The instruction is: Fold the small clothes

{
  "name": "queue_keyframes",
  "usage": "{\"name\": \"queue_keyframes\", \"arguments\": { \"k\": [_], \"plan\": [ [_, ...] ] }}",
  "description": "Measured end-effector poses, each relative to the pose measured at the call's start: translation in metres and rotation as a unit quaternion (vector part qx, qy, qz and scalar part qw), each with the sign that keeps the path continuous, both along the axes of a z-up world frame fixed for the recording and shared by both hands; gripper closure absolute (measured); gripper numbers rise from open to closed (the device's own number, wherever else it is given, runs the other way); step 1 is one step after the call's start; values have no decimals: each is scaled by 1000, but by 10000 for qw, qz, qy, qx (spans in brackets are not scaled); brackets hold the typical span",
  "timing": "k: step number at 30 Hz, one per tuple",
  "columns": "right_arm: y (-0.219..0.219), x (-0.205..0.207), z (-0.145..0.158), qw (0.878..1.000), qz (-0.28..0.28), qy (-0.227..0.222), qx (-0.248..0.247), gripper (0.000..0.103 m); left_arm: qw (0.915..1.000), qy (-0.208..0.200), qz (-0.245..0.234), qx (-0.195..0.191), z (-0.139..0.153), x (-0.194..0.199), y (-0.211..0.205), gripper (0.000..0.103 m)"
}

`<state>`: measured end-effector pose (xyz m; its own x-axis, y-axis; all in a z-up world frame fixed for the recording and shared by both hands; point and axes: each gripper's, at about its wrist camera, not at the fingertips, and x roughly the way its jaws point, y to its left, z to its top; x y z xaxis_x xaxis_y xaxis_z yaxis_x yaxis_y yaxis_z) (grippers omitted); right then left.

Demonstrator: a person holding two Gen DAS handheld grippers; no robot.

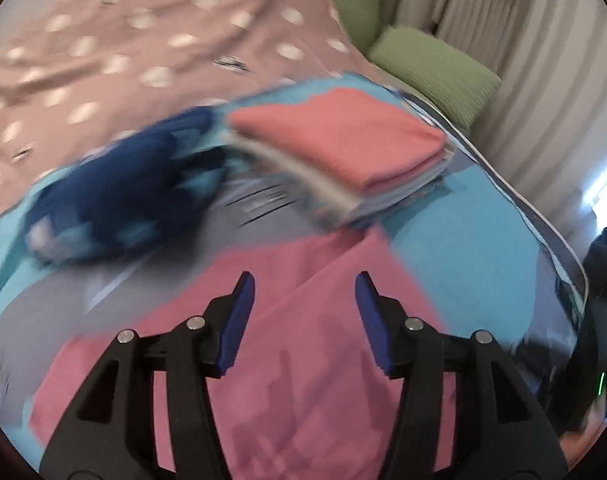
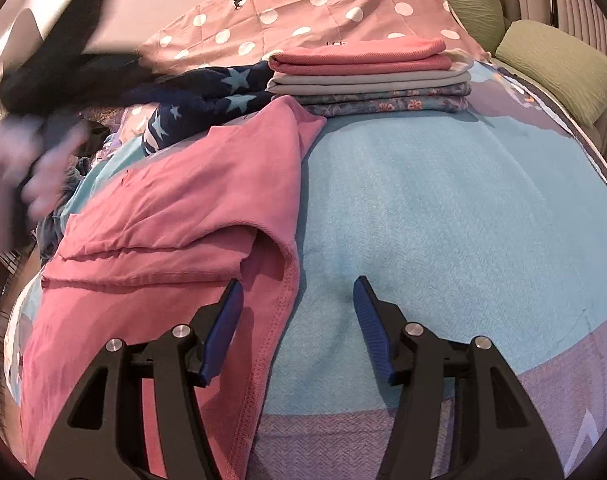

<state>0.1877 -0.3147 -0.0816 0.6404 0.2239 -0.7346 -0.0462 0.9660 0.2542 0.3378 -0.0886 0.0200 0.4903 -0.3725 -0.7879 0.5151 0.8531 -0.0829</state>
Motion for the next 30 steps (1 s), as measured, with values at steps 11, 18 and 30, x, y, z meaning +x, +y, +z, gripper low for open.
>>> {"name": "queue_keyframes", "arguments": {
  "k": [11,18,30],
  "plan": [
    [23,29,7,9928,-140,173,-1176,46,9791,-98,1906,706,-40,-117,218,47],
    [14,32,9,9916,-417,222,-1204,46,9755,-468,1323,1692,-73,-108,180,47],
    [24,11,35,9939,-130,-297,-1054,99,9807,-1144,1171,1066,-30,-122,174,101]
  ]
}}
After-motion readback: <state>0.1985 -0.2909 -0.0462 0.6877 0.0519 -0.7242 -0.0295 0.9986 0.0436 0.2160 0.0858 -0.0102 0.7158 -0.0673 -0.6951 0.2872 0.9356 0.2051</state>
